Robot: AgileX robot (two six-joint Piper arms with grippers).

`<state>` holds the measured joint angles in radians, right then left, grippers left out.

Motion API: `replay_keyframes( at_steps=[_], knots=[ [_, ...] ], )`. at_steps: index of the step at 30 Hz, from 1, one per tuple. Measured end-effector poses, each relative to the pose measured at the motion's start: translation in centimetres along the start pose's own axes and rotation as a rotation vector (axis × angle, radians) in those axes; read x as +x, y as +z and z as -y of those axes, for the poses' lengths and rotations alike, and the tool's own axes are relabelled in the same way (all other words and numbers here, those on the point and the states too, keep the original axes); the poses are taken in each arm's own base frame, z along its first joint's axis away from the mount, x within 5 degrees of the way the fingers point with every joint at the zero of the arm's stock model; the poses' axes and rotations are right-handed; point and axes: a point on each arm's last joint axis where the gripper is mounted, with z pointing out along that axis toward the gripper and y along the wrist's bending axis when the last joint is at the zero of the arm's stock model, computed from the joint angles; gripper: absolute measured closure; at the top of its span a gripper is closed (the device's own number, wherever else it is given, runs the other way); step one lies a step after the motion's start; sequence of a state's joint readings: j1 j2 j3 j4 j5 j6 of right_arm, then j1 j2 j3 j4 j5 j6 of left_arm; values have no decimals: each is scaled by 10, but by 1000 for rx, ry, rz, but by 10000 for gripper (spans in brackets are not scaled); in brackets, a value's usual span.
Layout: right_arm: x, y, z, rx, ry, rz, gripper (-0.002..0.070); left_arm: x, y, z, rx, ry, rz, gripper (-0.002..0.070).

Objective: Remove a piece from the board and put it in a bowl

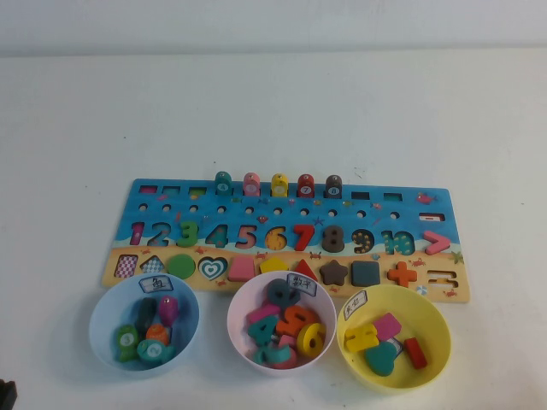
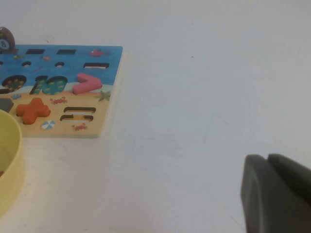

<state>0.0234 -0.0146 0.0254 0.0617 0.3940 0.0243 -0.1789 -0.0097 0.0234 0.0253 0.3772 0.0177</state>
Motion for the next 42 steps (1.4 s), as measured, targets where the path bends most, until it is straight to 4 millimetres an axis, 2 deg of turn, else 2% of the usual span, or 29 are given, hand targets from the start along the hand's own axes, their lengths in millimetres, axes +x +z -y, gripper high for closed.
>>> replay_keyframes(
  at_steps=[9, 11, 16, 21, 27, 30, 32, 37, 42],
  knots=[
    [0, 0, 0, 0, 0, 0, 694, -1, 0, 1, 9, -71, 15, 678],
    [0, 0, 0, 0, 0, 0, 694, -4, 0, 2, 25, -172, 45, 678],
    [0, 0, 0, 0, 0, 0, 694, -19, -2, 4, 104, -584, 195, 678],
    [0, 0, 0, 0, 0, 0, 694, -28, -4, 1, 119, -663, 301, 678],
    [0, 0, 0, 0, 0, 0, 694, -24, -3, 4, 157, -863, 236, 678],
    [0, 0, 0, 0, 0, 0, 694, -29, -5, 10, 165, -780, 84, 678],
    [0, 0, 0, 0, 0, 0, 694, -47, -11, 13, 183, -653, -6, 678],
    [0, 0, 0, 0, 0, 0, 694, -109, -17, 18, 210, -377, -323, 678],
    [0, 0, 0, 0, 0, 0, 694, -164, 5, 16, 248, -139, -551, 678]
  ],
)
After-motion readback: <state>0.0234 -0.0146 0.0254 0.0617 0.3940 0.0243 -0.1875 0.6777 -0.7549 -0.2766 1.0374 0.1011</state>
